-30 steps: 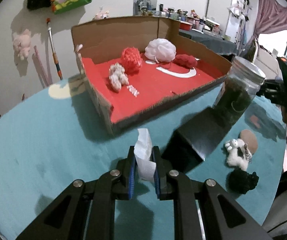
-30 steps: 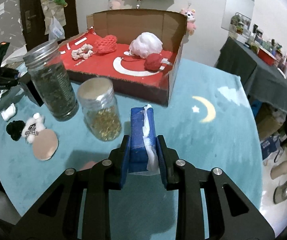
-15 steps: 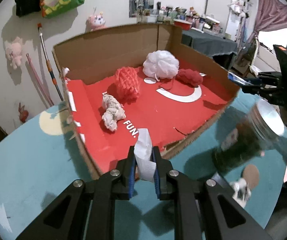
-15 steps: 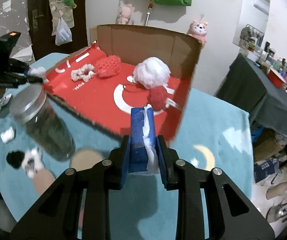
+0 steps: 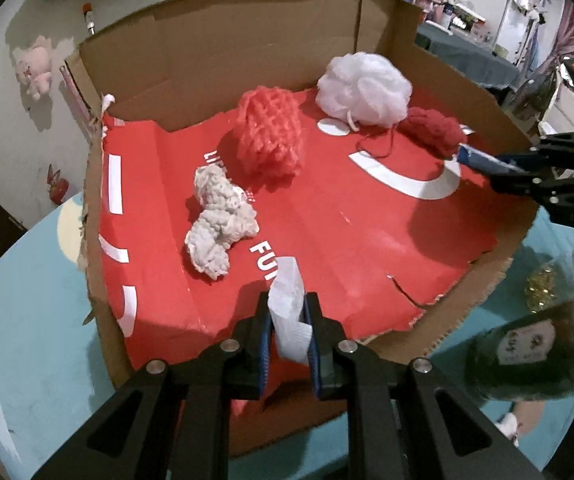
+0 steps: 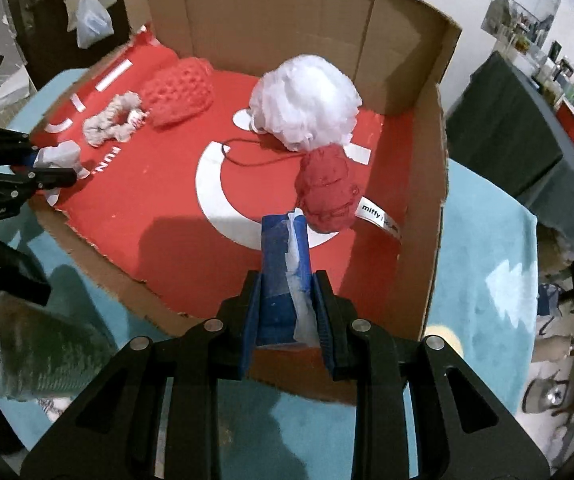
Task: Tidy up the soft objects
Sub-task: 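Lower the tissue and tissue pack into the box and open both tools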
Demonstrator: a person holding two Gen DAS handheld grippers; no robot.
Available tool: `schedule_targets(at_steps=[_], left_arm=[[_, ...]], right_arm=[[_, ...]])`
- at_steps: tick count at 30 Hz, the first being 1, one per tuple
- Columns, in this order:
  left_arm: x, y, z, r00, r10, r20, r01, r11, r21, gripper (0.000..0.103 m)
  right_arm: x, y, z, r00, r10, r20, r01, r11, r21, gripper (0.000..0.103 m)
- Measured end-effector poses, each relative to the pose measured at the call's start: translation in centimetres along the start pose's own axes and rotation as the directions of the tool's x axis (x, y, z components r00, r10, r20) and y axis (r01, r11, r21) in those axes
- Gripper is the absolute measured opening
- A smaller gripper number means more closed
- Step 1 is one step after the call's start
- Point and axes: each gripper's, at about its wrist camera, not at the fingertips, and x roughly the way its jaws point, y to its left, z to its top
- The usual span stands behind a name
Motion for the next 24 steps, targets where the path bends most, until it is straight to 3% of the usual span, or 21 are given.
schedule_targets(at_steps=[9, 14, 24], left_arm=[[0.8, 0.0, 0.3, 0.999, 0.040, -0.013, -0.040, 0.999, 0.005, 0.017], [0.9, -0.1, 0.4, 0.998, 0.066, -0.010, -0.065, 0.998, 0.012, 0.017], [1.2, 0.1, 0.3, 0.998, 0.065, -0.008, -0.065, 0.998, 0.012, 0.020]], right_arm=[[0.6, 1.4, 0.8, 0.999, -0.026, -0.034, 0.024, 0.998, -0.059, 0.025], [1.9, 2.3, 1.1, 0.992, -0.108, -0.065, 0.101, 0.990, -0.096, 0.025], [3.1, 1.4, 1.2, 0.987, -0.131, -0.096, 0.124, 0.990, -0.072, 0.025]])
